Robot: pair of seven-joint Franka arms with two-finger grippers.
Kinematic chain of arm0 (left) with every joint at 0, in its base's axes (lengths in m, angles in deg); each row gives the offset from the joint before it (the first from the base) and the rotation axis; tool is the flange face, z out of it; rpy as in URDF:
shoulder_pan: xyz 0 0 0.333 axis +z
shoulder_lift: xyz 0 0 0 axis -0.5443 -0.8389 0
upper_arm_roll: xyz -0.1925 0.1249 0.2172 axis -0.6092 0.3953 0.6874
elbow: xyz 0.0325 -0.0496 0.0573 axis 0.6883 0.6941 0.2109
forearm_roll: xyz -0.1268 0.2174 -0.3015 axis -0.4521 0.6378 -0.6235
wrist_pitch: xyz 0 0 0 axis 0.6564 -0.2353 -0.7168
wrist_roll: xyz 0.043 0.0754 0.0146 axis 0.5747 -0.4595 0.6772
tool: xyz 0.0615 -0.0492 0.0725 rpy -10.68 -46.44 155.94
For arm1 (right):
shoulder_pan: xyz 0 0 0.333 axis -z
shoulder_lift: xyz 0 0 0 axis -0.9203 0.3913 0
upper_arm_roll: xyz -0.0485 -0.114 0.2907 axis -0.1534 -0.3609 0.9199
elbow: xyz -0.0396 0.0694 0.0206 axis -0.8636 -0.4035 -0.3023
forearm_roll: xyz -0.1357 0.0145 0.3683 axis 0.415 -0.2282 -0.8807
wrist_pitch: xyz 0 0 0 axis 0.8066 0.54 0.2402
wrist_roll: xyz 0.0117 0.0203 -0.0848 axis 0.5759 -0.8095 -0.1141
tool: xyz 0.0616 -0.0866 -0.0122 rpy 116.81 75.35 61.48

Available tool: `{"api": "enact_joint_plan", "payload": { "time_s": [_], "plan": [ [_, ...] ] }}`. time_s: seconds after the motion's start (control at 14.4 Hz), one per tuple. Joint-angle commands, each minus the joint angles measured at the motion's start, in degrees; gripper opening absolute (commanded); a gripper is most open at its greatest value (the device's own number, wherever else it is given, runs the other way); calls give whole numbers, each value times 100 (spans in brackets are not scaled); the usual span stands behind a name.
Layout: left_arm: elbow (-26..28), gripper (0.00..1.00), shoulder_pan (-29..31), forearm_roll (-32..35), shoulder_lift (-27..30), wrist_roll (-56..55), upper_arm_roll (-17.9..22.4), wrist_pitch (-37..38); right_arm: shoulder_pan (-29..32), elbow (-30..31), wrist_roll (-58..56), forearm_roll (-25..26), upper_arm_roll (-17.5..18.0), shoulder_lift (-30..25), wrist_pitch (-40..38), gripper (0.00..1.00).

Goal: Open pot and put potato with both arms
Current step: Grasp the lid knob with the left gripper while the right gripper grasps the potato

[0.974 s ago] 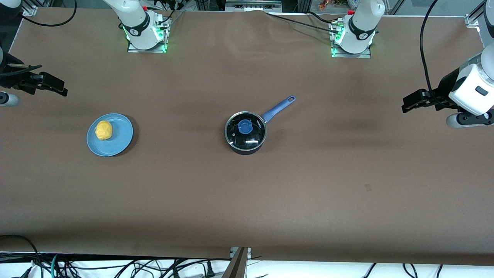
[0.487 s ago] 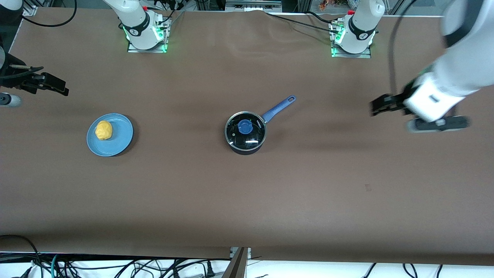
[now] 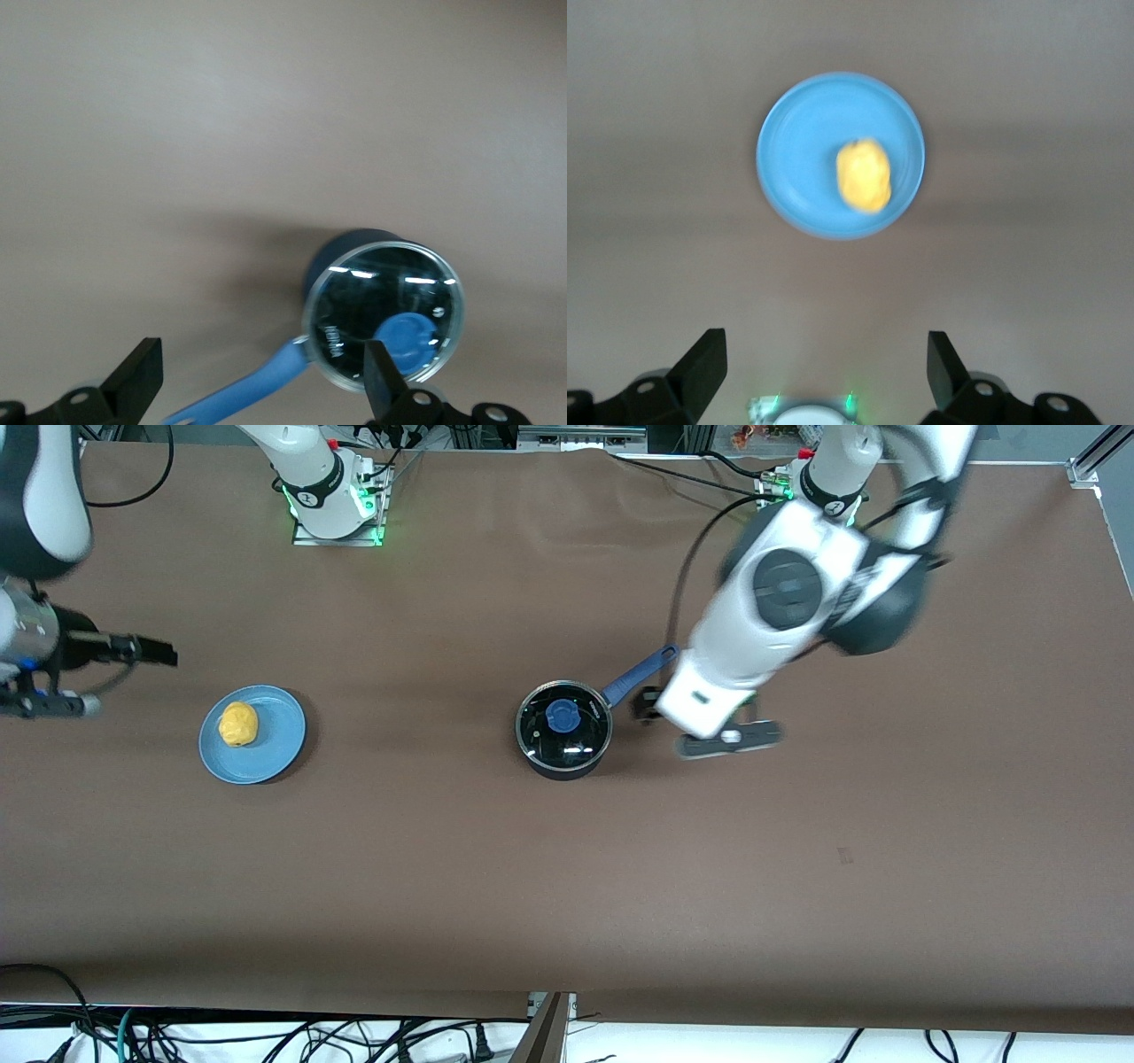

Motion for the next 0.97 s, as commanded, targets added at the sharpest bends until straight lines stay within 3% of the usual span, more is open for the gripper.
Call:
{"api": "enact_joint_plan", "payload": {
  "time_s": [0.0,0.35,0.9],
  "plan": [
    [-184,100,-466,349,-441,-560,70,-429,24,391,-510,232,-4,266,754,100],
    [-756,100,-1099,929,-1215,-1415,88,-509,59,2508,-643,250,-109,372,4090,100],
    [-844,100,-1443,1221,-1629,-1635,97,-817,120,2740,-635,162,-206,1075,4843,100]
  ]
}}
